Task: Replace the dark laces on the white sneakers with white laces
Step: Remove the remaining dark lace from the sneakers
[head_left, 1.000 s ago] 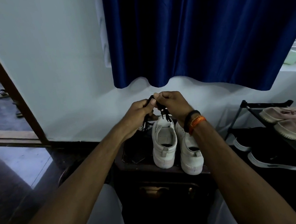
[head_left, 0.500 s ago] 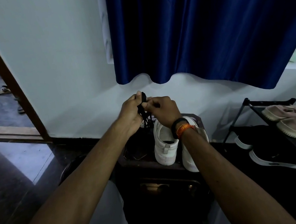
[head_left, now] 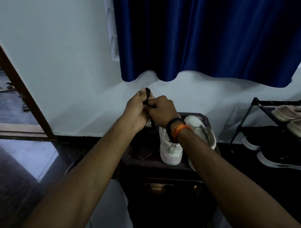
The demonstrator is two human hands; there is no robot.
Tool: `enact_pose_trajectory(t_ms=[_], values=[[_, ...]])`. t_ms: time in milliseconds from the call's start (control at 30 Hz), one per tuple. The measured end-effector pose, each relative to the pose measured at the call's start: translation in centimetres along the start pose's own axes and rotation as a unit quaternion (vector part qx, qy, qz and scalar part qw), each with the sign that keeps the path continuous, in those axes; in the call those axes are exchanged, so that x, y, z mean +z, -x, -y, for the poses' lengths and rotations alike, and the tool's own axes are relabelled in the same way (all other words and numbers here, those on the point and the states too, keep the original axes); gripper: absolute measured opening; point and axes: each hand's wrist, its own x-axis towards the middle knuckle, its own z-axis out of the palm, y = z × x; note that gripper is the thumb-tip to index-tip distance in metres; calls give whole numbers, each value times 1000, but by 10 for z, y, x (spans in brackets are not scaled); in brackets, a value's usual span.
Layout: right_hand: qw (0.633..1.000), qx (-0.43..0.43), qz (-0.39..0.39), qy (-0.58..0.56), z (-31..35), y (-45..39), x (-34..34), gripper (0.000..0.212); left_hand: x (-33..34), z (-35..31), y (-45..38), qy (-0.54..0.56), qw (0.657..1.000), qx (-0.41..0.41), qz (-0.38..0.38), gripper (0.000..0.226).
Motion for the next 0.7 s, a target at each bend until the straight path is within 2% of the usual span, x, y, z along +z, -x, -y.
enact_pose_trajectory(t_ms=[100,233,333,433,567,700], values=[[999,2,-1,47,-7,-5,-1,19,-10,-1,0,-1,1000,3,2,28],[993,13,62,101,-15,-13,-12,18,-33,-1,-3,-6,1000,-8,-21,29],[993,25,85,76,-11,-10,-8,14,-40,6,-2,79,994,-43,-61,24],[994,9,88,62,-10,-7,12,24,-38,11,0,147,983,-62,-91,28],[989,-1,114,90,-15,-3,27,26,-38,13,0,164,978,-70,-105,40],[993,22,101,49,-16,-2,24,24,-40,13,1,189,974,-93,-84,52]])
